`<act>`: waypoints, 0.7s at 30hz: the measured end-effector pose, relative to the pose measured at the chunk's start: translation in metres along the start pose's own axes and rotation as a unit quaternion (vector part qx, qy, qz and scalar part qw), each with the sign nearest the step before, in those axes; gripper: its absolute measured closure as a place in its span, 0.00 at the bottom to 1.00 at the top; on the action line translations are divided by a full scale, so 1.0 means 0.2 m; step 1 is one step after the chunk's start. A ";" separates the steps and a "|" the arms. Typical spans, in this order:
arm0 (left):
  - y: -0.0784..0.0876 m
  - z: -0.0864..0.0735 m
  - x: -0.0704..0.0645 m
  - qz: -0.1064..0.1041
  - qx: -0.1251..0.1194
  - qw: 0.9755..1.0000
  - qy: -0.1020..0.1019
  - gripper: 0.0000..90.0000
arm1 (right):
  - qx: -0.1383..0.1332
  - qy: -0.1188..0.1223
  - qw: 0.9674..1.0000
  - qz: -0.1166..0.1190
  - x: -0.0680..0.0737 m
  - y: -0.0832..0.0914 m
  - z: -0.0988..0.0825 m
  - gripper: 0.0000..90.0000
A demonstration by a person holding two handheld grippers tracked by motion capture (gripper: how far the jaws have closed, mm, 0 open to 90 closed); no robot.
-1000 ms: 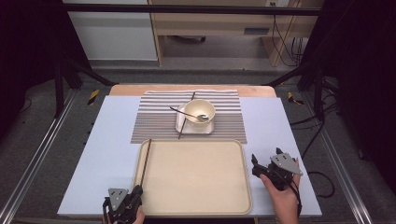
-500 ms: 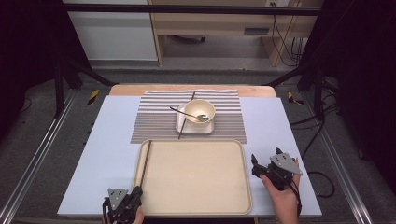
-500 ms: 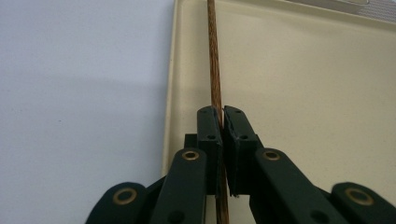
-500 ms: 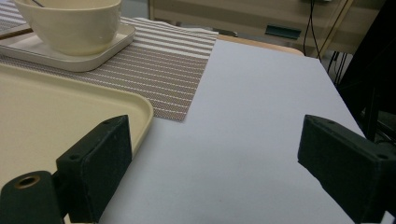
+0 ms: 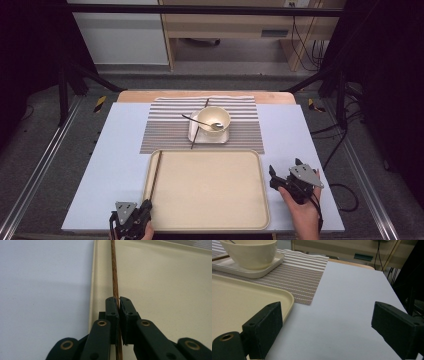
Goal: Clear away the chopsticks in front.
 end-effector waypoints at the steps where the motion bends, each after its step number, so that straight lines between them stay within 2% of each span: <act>1: 0.00 0.00 0.00 0.000 -0.001 1.000 0.000 0.95 | 0.000 0.000 1.000 0.000 0.00 0.00 0.00 0.11; 12: -0.01 0.00 -0.01 -0.001 -0.005 1.000 -0.004 0.93 | 0.000 0.001 1.000 0.001 0.00 0.00 0.00 0.11; 21: 0.01 0.03 -0.03 -0.002 -0.018 1.000 -0.011 0.89 | 0.000 0.000 1.000 0.000 0.00 0.00 0.00 0.11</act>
Point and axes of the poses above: each handheld gripper's, and its own axes: y roughly backward along the jaws, z roughly out of its top, x roughly to its left, the point moved 5 cm from there along -y, roughly forward along the jaws, and after that the axes turned 12 degrees about -z, right-handed, at the moved point
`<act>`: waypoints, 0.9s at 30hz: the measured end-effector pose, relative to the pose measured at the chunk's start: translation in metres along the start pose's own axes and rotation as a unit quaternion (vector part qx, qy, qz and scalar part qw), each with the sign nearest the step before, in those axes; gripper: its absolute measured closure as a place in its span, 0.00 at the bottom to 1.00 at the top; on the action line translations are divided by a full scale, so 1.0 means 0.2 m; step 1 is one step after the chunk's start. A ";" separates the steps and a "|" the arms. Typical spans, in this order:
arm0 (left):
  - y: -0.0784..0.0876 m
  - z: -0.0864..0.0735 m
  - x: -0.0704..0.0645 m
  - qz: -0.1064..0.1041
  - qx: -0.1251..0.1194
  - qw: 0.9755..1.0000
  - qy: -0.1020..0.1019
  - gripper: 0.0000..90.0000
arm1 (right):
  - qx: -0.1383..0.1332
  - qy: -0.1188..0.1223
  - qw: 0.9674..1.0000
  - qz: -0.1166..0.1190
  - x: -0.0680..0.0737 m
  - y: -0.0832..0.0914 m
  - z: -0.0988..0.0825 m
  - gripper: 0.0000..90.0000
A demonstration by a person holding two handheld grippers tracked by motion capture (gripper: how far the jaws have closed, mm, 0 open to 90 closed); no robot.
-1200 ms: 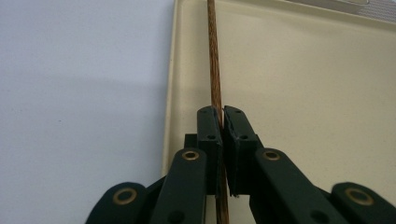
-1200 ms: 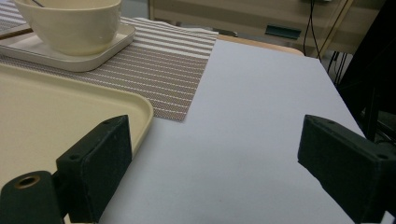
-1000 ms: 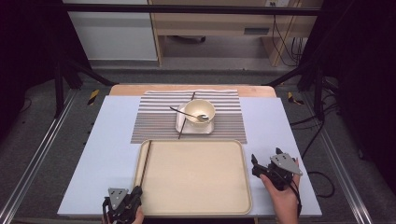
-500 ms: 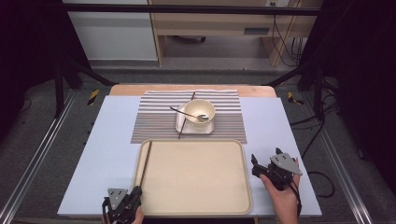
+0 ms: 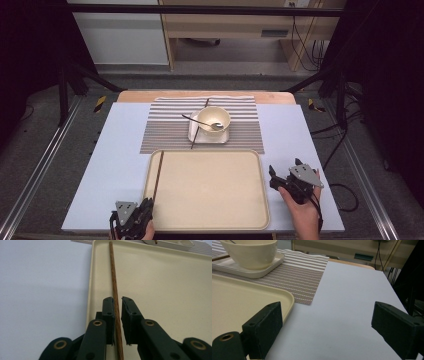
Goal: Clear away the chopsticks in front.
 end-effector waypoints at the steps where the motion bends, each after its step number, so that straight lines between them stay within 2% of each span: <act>1: 0.00 0.01 0.00 -0.001 -0.002 1.000 -0.001 0.88 | 0.000 0.000 1.000 0.000 0.00 0.00 0.00 0.11; 7: 0.01 0.07 -0.04 -0.014 -0.012 1.000 -0.013 0.85 | -0.001 0.003 1.000 0.001 0.00 0.00 0.00 0.11; 16: -0.05 0.20 -0.07 -0.032 -0.008 0.998 -0.054 0.78 | 0.001 0.004 1.000 0.000 0.00 0.00 0.00 0.11; 19: -0.07 0.24 -0.07 -0.040 -0.005 0.997 -0.058 0.76 | 0.001 0.006 1.000 0.000 0.00 0.00 0.00 0.11; 22: -0.10 0.28 -0.07 -0.036 -0.002 0.997 -0.073 0.74 | 0.002 0.007 1.000 0.001 0.01 0.00 0.00 0.11; 27: -0.17 0.35 -0.05 -0.038 0.001 0.996 -0.085 0.73 | 0.003 0.012 1.000 0.002 0.01 -0.01 -0.01 0.11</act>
Point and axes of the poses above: each handheld gripper's, and its own axes: y roughly backward along the jaws, z roughly out of its top, x roughly to its left, the point moved 5 cm from there along -y, roughly forward along the jaws, and after that the axes turned 12 degrees about -z, right-handed, at the moved point
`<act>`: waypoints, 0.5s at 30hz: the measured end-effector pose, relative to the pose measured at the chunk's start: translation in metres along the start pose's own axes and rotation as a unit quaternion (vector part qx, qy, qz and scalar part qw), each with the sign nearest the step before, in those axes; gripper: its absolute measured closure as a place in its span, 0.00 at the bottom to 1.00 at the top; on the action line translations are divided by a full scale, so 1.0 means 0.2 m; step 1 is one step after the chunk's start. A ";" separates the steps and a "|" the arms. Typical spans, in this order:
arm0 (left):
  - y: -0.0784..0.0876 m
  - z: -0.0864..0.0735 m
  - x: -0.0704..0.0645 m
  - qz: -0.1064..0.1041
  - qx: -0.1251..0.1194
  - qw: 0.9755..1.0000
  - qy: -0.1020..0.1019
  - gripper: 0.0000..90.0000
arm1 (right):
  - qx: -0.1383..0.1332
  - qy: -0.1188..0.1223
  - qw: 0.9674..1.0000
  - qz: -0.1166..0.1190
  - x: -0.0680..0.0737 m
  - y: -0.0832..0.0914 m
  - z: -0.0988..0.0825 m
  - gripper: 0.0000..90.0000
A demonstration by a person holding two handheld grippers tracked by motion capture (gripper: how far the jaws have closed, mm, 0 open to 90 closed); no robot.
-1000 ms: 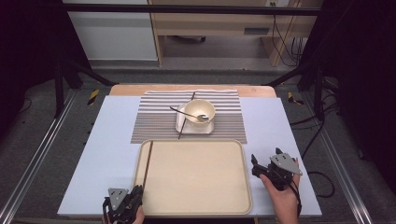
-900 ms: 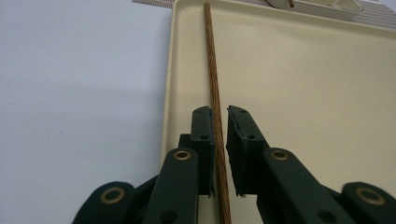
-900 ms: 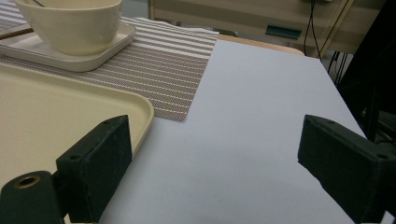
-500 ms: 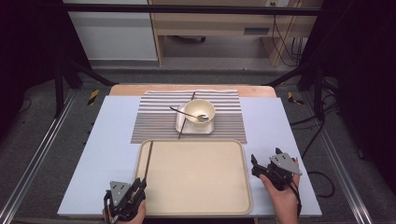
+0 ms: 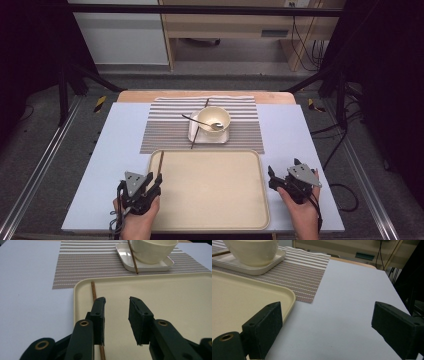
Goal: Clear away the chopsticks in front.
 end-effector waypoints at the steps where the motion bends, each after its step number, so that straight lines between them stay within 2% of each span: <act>1: -0.01 0.02 0.00 -0.001 0.003 1.000 -0.005 0.73 | 0.000 0.000 1.000 0.000 0.00 0.00 0.00 0.11; 8: -0.08 0.12 -0.03 -0.006 0.018 0.999 -0.042 0.71 | 0.000 0.000 1.000 0.001 0.00 0.00 0.00 0.11; 15: -0.15 0.21 -0.07 -0.022 0.026 0.997 -0.063 0.67 | 0.000 0.007 1.000 0.003 0.00 0.00 0.00 0.11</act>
Point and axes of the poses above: each handheld gripper's, and its own axes: y roughly backward along the jaws, z roughly out of its top, x roughly to its left, the point moved 5 cm from there along -y, roughly forward along the jaws, and after that the axes turned 12 degrees about -z, right-handed, at the moved point
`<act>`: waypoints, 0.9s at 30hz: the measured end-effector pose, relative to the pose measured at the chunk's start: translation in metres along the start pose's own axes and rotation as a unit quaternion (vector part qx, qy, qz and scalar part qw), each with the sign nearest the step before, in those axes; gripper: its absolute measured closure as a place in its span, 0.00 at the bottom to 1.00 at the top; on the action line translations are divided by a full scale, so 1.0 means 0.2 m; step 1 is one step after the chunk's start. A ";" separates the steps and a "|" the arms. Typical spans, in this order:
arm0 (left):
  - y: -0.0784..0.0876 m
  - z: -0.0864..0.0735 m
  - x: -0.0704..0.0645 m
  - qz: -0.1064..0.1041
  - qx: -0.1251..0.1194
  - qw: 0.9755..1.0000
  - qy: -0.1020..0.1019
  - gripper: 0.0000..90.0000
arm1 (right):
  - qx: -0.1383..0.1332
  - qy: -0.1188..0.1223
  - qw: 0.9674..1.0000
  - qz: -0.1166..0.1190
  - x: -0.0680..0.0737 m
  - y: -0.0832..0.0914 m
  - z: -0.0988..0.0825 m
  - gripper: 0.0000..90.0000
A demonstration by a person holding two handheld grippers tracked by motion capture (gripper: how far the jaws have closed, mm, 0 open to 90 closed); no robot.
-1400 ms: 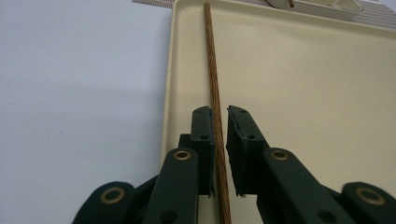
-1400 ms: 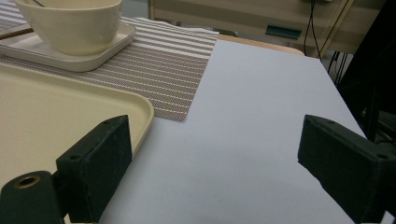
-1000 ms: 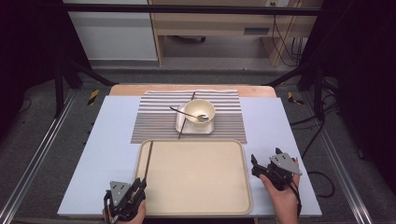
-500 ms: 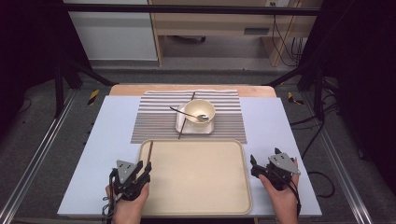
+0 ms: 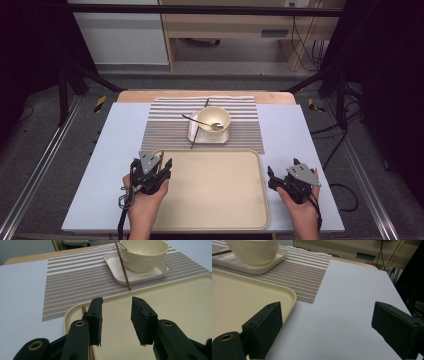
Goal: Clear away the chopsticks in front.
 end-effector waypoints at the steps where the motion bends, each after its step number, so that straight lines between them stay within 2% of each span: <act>1: -0.01 0.02 -0.01 -0.006 -0.003 1.000 -0.003 0.66 | 0.001 0.001 1.000 0.000 0.00 0.00 0.00 0.11; 5: -0.05 0.06 -0.05 -0.015 -0.004 0.999 -0.033 0.62 | 0.002 0.000 1.000 0.000 0.00 0.00 0.00 0.11; 7: -0.06 0.08 -0.07 -0.020 -0.002 0.999 -0.041 0.60 | 0.002 0.001 1.000 -0.001 0.00 0.00 0.00 0.11; 11: -0.09 0.12 -0.09 -0.037 0.001 0.999 -0.040 0.56 | 0.003 -0.001 1.000 -0.001 0.00 0.00 0.00 0.11; 14: -0.10 0.16 -0.10 -0.041 0.001 0.998 -0.052 0.51 | 0.004 0.000 1.000 -0.001 0.00 0.00 0.00 0.11; 17: -0.14 0.18 -0.10 -0.037 0.025 0.997 -0.060 0.44 | 0.004 0.000 1.000 0.000 0.00 -0.01 -0.01 0.11; 23: -0.19 0.25 -0.10 -0.056 0.021 0.996 -0.063 0.37 | 0.006 0.000 1.000 -0.001 0.00 0.00 -0.01 0.11; 27: -0.22 0.29 -0.09 -0.079 0.015 0.995 -0.062 0.32 | 0.005 -0.002 1.000 0.000 0.00 -0.01 -0.01 0.11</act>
Point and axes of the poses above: each handheld gripper's, and its own axes: y roughly backward along the jaws, z roughly out of its top, x roughly to its left, the point moved 5 cm from there along -y, roughly forward along the jaws, and after that the axes turned 12 degrees about -z, right-handed, at the moved point
